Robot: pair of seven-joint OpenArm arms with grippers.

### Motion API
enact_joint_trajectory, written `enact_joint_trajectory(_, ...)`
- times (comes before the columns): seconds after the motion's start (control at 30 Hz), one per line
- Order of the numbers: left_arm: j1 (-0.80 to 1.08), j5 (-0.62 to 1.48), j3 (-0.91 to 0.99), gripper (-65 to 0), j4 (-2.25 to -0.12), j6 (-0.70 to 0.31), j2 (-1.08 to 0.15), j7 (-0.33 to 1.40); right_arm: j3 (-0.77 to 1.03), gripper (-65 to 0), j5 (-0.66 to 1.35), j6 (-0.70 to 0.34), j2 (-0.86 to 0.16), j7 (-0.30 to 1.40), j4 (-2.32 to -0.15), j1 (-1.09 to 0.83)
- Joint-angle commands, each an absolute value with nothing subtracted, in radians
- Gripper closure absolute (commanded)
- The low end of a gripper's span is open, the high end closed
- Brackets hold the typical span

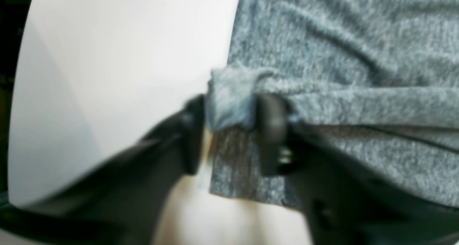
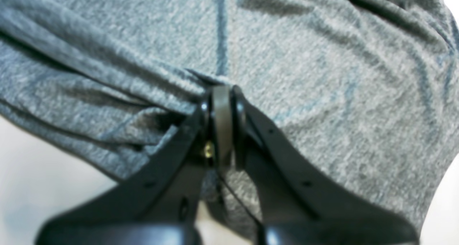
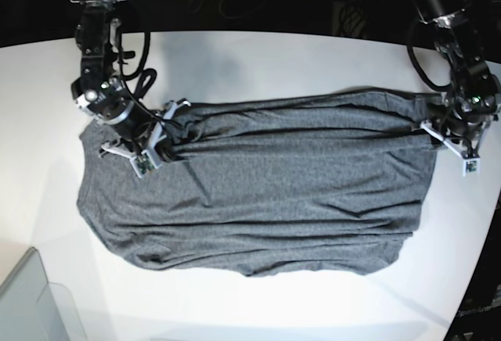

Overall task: Layout the t-shirt on the table in an organized manner, then fold the t-shirt properly
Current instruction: 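Lift the shoulder edge with both grippers and pull it taut, then lower the edge and regrasp the fabric with both grippers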

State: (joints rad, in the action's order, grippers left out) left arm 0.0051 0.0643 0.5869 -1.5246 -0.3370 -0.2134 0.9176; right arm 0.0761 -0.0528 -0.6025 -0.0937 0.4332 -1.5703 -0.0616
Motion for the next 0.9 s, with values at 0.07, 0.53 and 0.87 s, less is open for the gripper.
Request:
enact_joint_trajectory(0.07, -0.002, 0.068, 0.590, -29.2, -1.552, -0.332, -0.223, 0.903, 0.085, -6.1, -0.041, -0.599, -0.094, 0.407, -1.587, -0.050)
enact_joint_trajectory(0.53, 0.076, 0.076, 0.659, -29.8, -1.715, -0.340, -0.199, 1.035, 0.087, -28.8, -0.039, -0.599, -0.099, 0.403, -1.595, -0.076)
enact_joint_trajectory(0.87, 0.033, 0.079, 0.743, -43.3, -1.702, -0.340, -0.189, 1.033, 0.087, -28.8, -0.038, -0.599, -0.099, 0.406, -1.596, -0.099)
